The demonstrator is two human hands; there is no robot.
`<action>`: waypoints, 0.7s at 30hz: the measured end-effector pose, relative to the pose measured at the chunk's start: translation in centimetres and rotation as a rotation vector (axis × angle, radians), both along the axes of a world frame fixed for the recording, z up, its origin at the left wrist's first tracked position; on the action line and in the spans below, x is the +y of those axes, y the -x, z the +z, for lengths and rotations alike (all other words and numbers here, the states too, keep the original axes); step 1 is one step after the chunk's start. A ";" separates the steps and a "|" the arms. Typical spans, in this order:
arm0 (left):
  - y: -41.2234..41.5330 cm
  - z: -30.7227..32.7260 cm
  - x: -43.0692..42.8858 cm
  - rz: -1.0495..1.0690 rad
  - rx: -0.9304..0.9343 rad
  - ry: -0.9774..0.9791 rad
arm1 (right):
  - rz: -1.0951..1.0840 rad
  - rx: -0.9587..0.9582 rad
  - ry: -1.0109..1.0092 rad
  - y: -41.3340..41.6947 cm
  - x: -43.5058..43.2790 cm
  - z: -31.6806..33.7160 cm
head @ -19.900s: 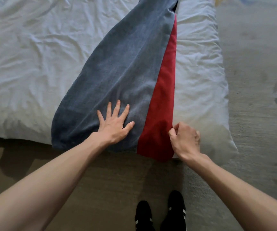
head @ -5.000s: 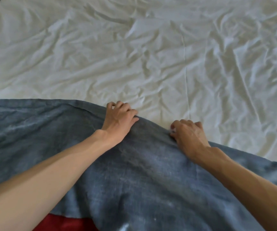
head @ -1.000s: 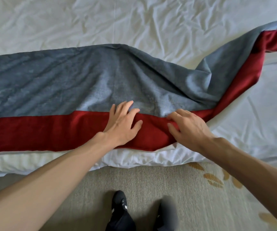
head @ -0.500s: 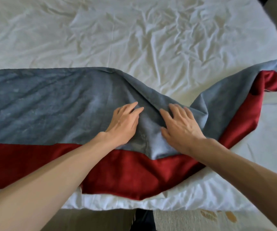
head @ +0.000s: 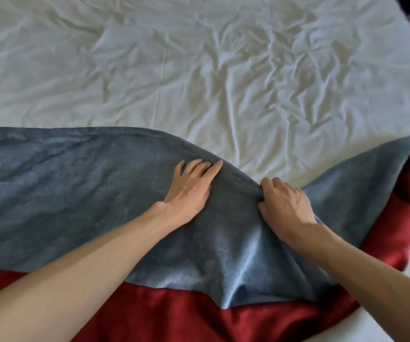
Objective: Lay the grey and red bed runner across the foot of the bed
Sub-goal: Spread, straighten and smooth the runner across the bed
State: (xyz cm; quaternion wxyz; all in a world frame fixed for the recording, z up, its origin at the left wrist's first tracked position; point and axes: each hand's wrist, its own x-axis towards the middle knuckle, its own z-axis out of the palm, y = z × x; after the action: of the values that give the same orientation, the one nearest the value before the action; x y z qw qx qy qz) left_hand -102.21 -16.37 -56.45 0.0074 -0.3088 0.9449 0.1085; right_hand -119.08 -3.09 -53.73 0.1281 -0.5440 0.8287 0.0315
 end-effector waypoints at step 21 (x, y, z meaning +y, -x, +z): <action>2.8 0.7 -1.9 -0.274 -0.273 -0.015 | 0.153 -0.402 -0.276 2.4 -1.7 -0.3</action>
State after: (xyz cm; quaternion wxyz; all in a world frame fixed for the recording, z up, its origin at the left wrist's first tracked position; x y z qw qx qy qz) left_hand -104.98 -18.24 -55.71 0.1523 -0.1888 0.9676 0.0704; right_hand -121.44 -4.75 -54.05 0.3604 -0.5778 0.7309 0.0452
